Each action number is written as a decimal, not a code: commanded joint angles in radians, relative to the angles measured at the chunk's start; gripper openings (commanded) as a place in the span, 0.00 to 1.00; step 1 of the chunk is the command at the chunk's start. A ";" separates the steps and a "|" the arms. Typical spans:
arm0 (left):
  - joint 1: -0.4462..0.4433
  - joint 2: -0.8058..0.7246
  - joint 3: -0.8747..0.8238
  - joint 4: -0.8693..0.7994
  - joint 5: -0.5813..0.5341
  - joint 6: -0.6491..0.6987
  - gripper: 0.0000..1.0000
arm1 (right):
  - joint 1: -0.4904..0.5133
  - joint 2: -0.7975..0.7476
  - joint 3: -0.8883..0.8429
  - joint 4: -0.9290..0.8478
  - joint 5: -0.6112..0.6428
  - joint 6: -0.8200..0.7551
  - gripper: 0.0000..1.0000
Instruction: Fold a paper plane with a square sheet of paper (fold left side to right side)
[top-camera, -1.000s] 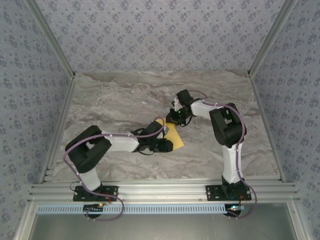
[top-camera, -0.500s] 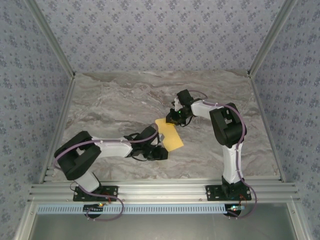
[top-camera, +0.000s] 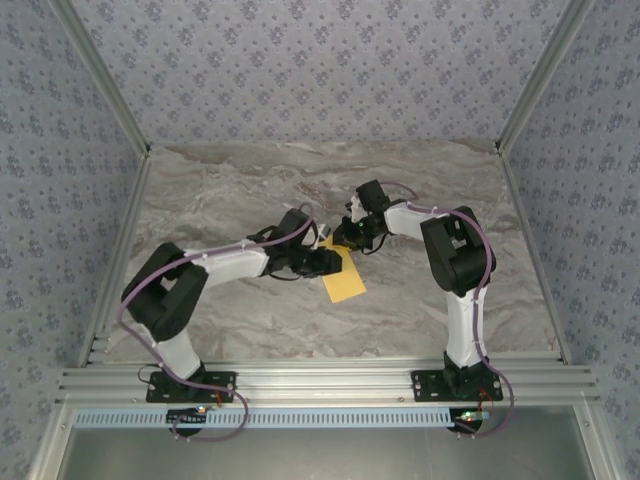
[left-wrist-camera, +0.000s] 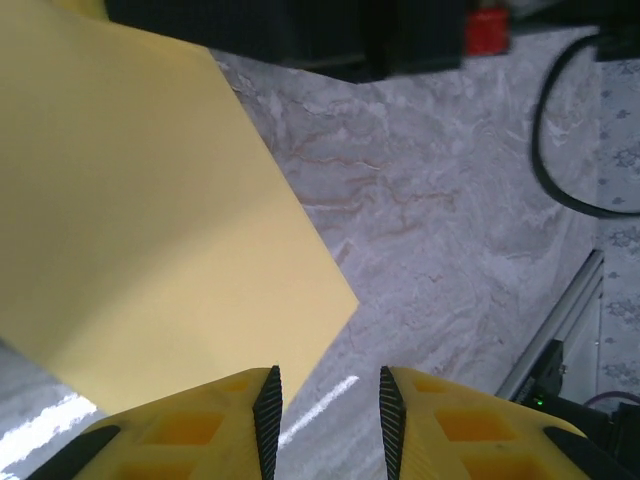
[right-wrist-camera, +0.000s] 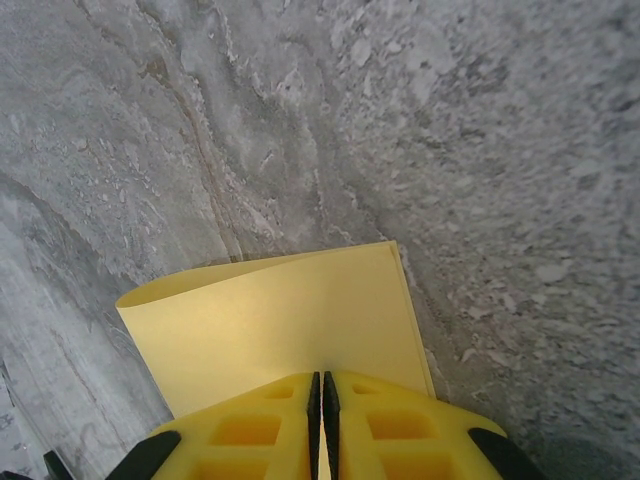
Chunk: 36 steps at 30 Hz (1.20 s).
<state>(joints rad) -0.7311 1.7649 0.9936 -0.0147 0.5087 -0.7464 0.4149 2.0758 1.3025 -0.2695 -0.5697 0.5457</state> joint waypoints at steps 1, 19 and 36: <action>0.000 0.071 0.036 -0.021 0.002 0.029 0.33 | -0.015 0.012 -0.029 -0.003 0.068 0.014 0.16; -0.005 0.147 -0.023 0.016 -0.035 -0.057 0.32 | -0.087 -0.233 -0.063 -0.053 0.063 -0.054 0.36; -0.005 0.151 0.026 -0.038 -0.042 -0.032 0.32 | 0.043 -0.344 -0.411 -0.053 0.051 -0.036 0.15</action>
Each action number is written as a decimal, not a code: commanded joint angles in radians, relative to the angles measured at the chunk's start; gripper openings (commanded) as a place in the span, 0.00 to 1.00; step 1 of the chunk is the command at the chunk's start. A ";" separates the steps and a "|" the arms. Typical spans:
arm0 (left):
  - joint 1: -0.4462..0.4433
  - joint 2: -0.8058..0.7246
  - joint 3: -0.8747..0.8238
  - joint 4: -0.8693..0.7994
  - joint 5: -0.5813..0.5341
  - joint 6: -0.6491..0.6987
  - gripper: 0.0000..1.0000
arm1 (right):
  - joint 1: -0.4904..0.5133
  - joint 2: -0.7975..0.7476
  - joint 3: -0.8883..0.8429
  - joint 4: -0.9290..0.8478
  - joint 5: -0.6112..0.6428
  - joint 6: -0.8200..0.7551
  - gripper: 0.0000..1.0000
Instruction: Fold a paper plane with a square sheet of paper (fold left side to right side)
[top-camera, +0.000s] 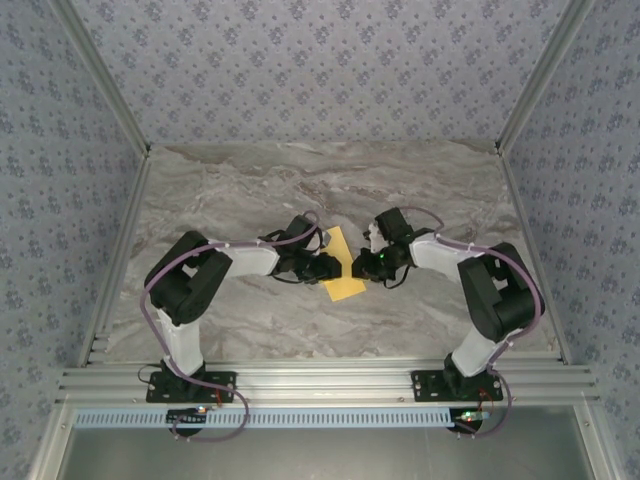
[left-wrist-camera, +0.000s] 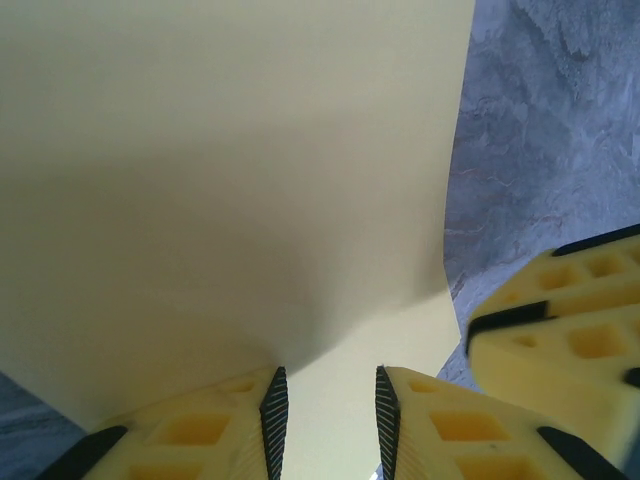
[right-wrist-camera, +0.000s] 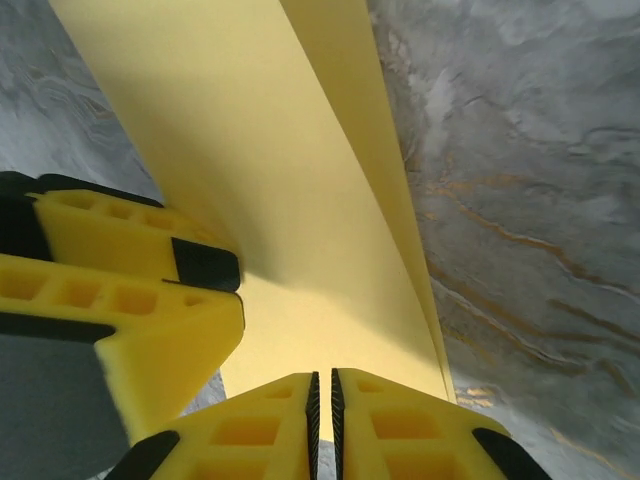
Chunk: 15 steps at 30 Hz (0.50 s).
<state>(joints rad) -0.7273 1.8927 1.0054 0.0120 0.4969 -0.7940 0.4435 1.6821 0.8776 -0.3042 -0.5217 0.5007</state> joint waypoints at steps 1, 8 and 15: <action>-0.010 0.022 0.019 -0.068 -0.030 0.015 0.32 | 0.019 0.064 0.022 -0.035 0.016 0.003 0.15; 0.004 0.013 0.089 -0.104 -0.020 0.033 0.34 | 0.023 0.110 0.029 -0.160 0.135 -0.047 0.15; 0.030 0.065 0.140 -0.118 -0.026 0.060 0.35 | 0.023 0.120 0.021 -0.163 0.155 -0.051 0.15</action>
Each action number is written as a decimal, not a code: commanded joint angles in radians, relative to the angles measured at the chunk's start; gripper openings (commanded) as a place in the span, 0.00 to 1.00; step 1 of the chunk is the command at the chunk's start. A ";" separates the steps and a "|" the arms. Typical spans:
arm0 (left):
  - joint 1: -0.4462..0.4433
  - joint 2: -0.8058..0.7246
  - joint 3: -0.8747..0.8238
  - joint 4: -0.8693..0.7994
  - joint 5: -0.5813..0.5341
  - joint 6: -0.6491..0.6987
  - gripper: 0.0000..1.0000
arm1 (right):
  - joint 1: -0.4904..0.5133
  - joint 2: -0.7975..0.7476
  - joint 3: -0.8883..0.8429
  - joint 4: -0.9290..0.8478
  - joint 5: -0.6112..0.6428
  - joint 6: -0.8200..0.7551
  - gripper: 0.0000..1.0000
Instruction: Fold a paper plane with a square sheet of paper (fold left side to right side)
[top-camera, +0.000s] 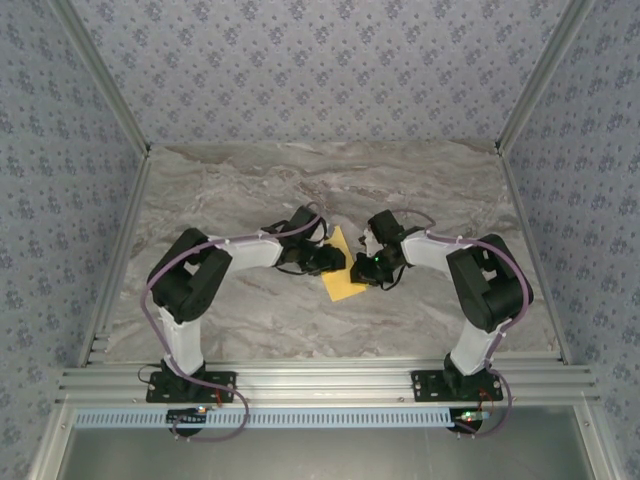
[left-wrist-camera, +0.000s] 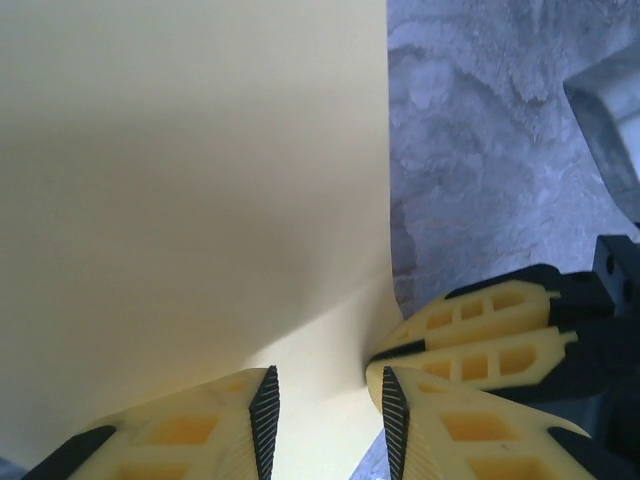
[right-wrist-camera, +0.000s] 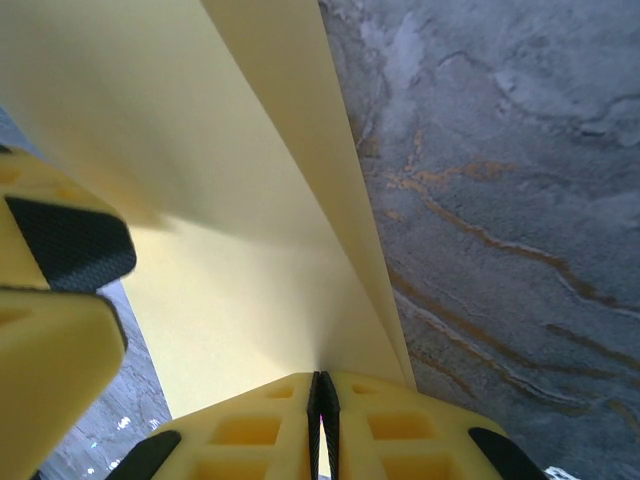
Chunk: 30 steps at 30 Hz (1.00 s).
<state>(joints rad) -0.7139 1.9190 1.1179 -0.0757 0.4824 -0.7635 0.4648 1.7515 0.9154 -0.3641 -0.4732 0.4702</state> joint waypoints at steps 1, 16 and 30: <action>0.020 0.048 0.028 -0.029 -0.014 0.032 0.35 | 0.002 0.051 -0.015 -0.103 0.109 -0.022 0.15; 0.126 0.091 0.044 0.001 -0.078 0.037 0.35 | -0.003 0.044 -0.021 -0.170 0.182 -0.060 0.15; 0.263 0.220 0.261 -0.132 -0.131 0.123 0.35 | -0.002 0.004 -0.072 -0.136 0.143 -0.051 0.15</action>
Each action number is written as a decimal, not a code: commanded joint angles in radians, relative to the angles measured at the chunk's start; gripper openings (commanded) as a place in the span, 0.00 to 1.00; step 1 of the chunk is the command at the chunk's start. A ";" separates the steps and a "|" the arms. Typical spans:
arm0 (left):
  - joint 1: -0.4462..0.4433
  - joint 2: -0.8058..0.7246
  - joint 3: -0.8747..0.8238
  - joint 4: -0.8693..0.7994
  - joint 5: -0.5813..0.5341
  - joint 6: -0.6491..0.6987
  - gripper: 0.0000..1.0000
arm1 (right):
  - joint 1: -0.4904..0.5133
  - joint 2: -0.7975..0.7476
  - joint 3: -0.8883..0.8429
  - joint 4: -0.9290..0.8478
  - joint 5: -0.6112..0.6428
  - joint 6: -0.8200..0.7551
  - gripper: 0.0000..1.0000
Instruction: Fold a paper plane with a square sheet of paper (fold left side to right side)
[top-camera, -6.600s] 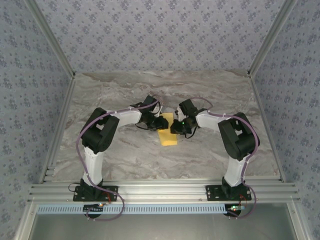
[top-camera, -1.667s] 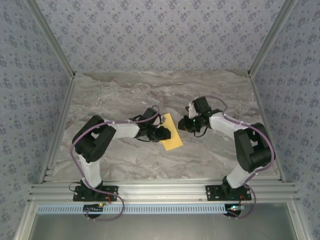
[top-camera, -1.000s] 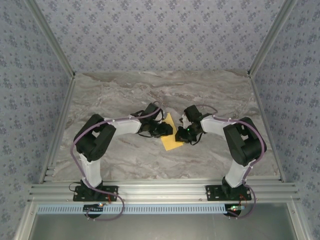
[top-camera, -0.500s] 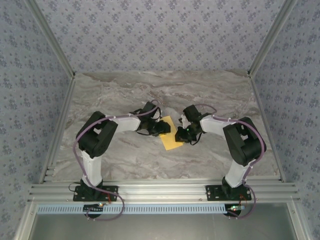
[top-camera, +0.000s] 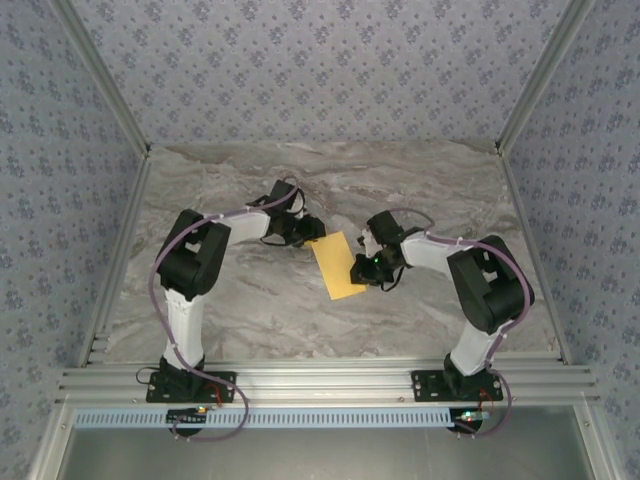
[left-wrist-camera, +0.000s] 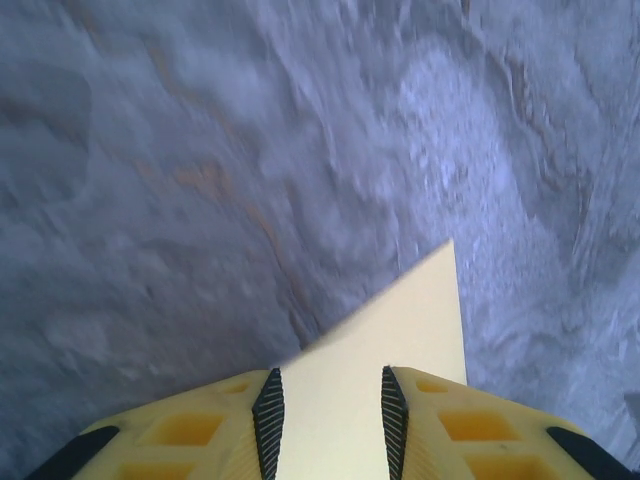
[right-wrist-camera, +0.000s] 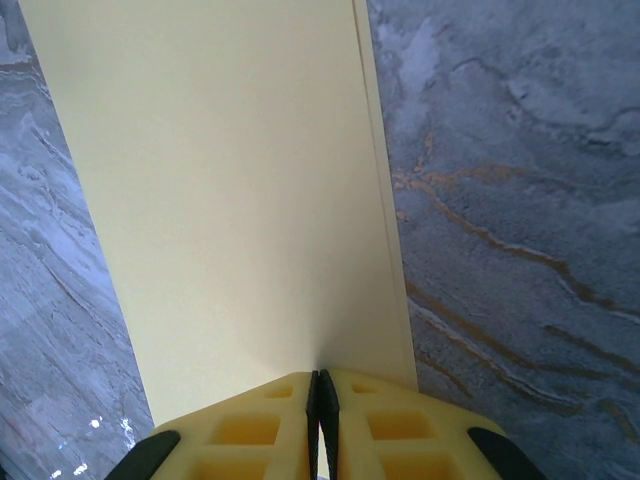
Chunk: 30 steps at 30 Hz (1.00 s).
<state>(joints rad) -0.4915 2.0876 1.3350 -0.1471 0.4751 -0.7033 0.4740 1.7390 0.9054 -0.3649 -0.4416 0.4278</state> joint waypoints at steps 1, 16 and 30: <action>0.047 0.058 0.052 -0.062 -0.123 0.066 0.35 | -0.014 0.012 -0.068 -0.124 0.102 -0.005 0.15; 0.074 -0.325 -0.098 -0.055 -0.096 0.088 0.47 | 0.006 -0.160 0.024 -0.071 0.152 0.006 0.52; 0.081 -0.868 -0.606 -0.037 -0.293 0.062 0.65 | 0.183 -0.027 0.156 -0.264 0.470 0.074 1.00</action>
<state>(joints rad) -0.4175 1.2758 0.7586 -0.1627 0.2466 -0.6472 0.6369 1.6882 1.0328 -0.5587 -0.0463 0.4557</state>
